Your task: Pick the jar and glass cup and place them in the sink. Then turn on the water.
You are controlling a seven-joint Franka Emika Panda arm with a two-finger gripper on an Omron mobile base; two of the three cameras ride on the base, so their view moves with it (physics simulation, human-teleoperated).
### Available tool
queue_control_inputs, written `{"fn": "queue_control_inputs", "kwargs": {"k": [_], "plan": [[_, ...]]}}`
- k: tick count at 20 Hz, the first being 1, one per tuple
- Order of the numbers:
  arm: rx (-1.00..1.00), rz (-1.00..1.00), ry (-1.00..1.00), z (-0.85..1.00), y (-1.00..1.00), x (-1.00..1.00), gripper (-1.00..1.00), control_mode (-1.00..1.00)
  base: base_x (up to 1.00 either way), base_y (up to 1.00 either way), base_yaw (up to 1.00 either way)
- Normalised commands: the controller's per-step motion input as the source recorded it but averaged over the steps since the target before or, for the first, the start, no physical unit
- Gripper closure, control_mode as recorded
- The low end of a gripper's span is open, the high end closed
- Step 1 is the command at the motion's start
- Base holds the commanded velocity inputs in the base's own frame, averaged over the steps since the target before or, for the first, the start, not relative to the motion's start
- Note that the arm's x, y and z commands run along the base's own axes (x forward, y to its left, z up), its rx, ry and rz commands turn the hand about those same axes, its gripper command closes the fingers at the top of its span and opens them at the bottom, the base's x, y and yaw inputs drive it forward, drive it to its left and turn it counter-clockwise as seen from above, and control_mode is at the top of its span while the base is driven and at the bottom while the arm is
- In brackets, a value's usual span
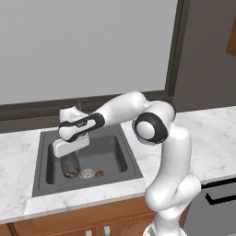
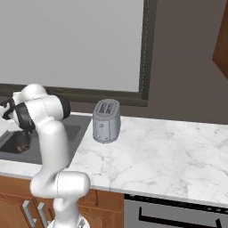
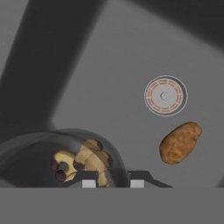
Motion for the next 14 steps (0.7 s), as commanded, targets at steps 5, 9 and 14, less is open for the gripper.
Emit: {"fn": "queue_control_inputs", "kwargs": {"k": [5,9,14], "plan": [[0.00,0.00,-0.13,-0.31,0.00,0.00,1.00,-1.00,0.00,0.00,0.00],[0.03,0.00,-0.11,-0.41,0.00,0.00,1.00,-1.00,0.00,0.00,0.00],[0.06,0.00,-0.06,-0.35,0.00,0.00,1.00,-1.00,0.00,0.00,0.00]]}}
